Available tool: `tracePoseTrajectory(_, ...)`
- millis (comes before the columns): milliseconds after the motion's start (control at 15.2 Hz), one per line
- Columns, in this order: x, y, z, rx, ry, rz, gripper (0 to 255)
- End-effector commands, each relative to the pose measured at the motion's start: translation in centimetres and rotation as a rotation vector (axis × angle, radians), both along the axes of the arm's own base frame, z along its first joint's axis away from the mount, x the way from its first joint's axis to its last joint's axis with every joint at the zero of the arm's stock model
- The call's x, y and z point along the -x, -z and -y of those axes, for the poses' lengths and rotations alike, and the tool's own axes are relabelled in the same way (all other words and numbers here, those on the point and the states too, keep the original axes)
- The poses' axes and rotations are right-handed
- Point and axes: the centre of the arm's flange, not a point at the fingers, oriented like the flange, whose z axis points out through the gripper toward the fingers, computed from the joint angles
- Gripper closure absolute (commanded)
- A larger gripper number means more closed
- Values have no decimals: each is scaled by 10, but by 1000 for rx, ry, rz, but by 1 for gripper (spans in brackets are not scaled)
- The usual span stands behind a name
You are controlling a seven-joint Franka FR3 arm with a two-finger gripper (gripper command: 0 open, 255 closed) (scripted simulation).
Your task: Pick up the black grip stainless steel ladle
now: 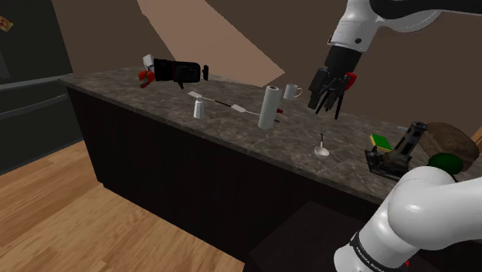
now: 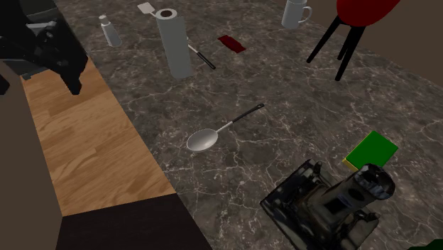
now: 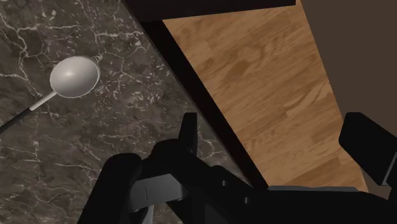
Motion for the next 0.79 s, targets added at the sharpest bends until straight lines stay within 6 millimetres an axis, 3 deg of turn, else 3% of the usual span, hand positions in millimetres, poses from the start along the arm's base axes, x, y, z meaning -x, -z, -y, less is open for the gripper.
tracePoseTrajectory(0, 0, 0, 0, 0, 0, 0, 0)
tracePoseTrajectory(726, -51, 82, 103, 5, 387, -10, 0)
